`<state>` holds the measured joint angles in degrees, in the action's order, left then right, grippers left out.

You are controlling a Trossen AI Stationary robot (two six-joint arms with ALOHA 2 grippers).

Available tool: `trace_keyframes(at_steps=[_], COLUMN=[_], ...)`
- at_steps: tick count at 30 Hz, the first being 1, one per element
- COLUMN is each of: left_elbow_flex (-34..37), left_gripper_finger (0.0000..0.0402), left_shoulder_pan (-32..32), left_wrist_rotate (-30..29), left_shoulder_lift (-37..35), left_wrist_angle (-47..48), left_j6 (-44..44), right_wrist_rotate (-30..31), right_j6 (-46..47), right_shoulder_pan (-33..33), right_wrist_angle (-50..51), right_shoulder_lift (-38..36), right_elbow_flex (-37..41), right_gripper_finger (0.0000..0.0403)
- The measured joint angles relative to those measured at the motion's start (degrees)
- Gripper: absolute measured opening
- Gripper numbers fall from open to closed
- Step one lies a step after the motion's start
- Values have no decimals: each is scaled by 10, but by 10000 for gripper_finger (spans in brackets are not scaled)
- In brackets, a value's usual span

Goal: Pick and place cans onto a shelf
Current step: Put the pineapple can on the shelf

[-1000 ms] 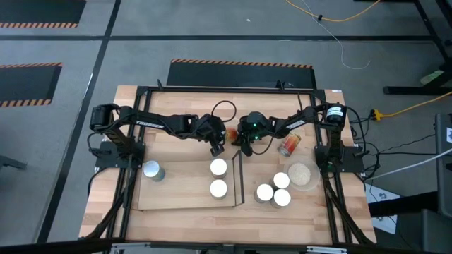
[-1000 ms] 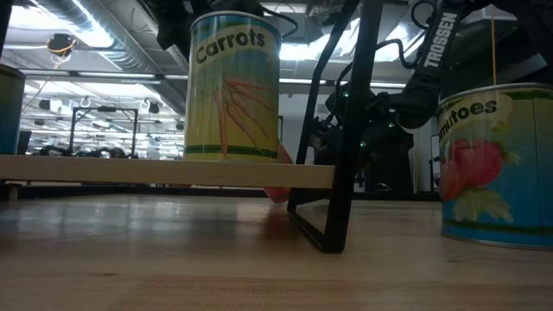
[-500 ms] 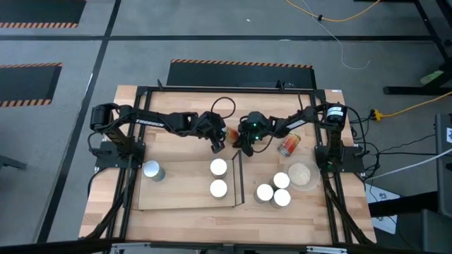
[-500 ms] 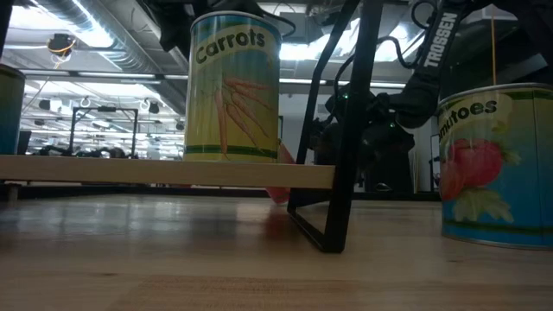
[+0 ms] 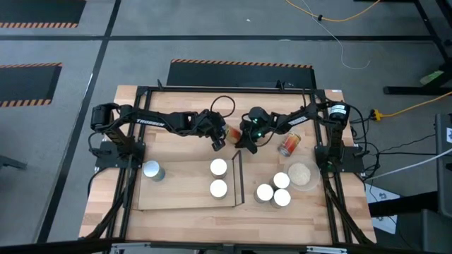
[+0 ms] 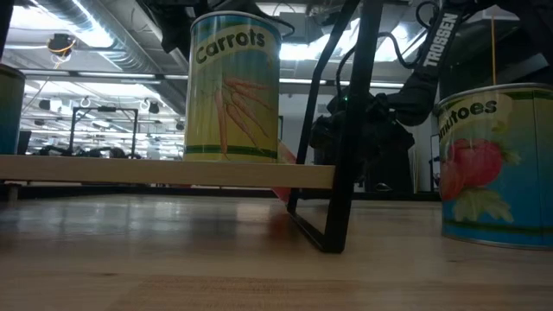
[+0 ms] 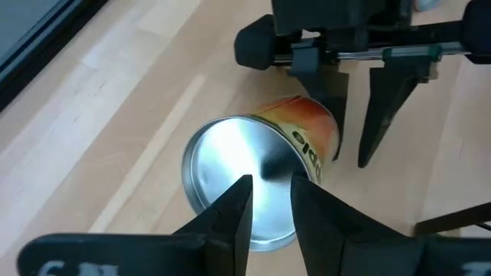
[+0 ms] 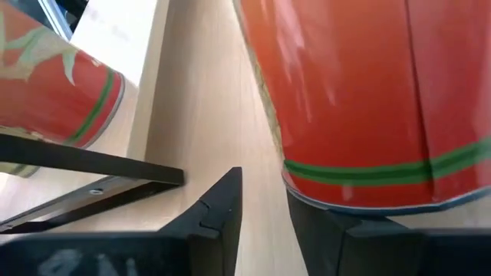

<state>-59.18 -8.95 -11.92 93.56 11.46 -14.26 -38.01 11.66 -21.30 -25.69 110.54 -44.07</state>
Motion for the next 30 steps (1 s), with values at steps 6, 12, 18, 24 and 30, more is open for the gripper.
trace_keyframes(at_steps=[6, 12, 18, 24, 30], left_elbow_flex=[0, 1, 1, 1, 0], left_gripper_finger=[85, 85, 85, 85, 85], left_shoulder_pan=[0, 1, 1, -1, -2], left_wrist_rotate=[1, 18, 42, 41, 30], left_shoulder_lift=[0, 0, 0, 12, 32], left_wrist_angle=[-23, -40, -46, -54, -90], left_j6=[16, 20, 19, 19, 25], right_wrist_rotate=[5, 65, 90, 92, 103], right_j6=[0, -2, -1, 2, 1], right_shoulder_pan=[-2, -2, -2, -2, 0], right_wrist_angle=[0, 0, -3, -2, 8], right_shoulder_lift=[0, 0, 0, 1, 1], right_elbow_flex=[-1, -1, -1, -1, 0], right_gripper_finger=[108, 108, 108, 108, 108])
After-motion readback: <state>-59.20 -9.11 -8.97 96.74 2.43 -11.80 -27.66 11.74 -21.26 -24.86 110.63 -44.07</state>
